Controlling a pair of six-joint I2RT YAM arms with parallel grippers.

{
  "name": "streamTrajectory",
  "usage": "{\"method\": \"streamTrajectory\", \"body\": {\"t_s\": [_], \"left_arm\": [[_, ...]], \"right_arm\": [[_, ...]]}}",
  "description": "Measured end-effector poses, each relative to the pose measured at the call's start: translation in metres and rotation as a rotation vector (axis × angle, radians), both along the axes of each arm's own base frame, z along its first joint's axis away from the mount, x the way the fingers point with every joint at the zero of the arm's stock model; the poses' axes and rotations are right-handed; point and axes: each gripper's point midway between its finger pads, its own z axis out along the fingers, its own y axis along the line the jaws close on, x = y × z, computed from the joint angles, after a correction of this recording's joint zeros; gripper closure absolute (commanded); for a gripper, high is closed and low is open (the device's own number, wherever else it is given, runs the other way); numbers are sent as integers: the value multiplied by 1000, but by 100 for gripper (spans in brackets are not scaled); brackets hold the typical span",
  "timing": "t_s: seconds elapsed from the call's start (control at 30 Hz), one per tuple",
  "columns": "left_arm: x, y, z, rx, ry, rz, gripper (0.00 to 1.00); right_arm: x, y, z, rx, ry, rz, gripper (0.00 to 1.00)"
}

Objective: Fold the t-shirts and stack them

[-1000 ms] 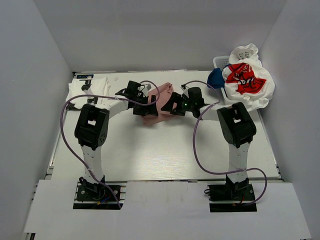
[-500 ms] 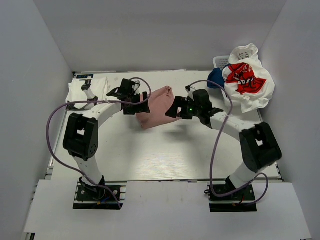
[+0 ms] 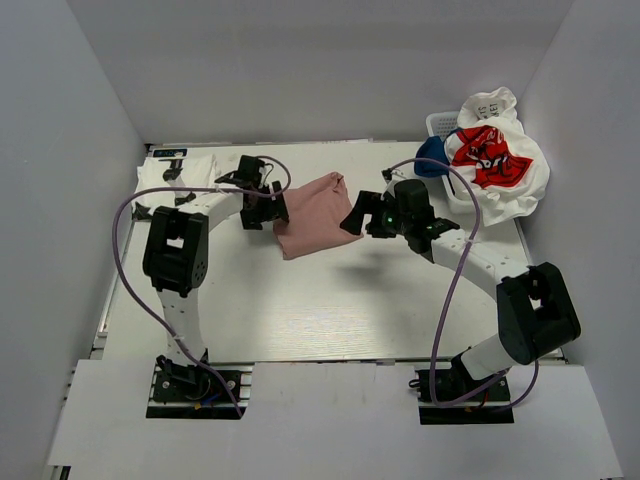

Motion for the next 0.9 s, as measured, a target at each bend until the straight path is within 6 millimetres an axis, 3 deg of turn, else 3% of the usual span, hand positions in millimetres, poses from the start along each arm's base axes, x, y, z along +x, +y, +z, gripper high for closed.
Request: {"method": "streamTrajectory", "body": {"t_s": [0.1,0.2,0.3,0.33,0.4,0.43,0.73,0.87,0.9], "left_arm": [[8,-14,-2,-42,-10,-36,16],[15,-27,-3,-80,-25,-79,30],[22,-36,-6,-96,-32,-109,55],[23,-38,-8,-102,-30,-119,72],[25,-40,-10,-106,-28,-128,96],[26,-41,-10,-107,-30,-135,100],[46,-21,4,85,-119,-224,100],[51,5,30,220,-188,-274,100],[53,14,45,257,-223,-281,100]], "right_arm": [[0,-2,-3,-12,6,-11,10],[1,-5,-5,-24,9,-23,10],[2,-7,-5,-33,5,-34,10],[3,-7,-5,-35,4,-38,10],[4,-9,-6,-40,1,-43,10],[5,-9,-6,-42,-1,-46,10],[9,-18,-13,-87,-18,-77,10],[9,-27,-23,-130,-20,-100,10],[10,-29,-24,-139,-19,-110,10]]}}
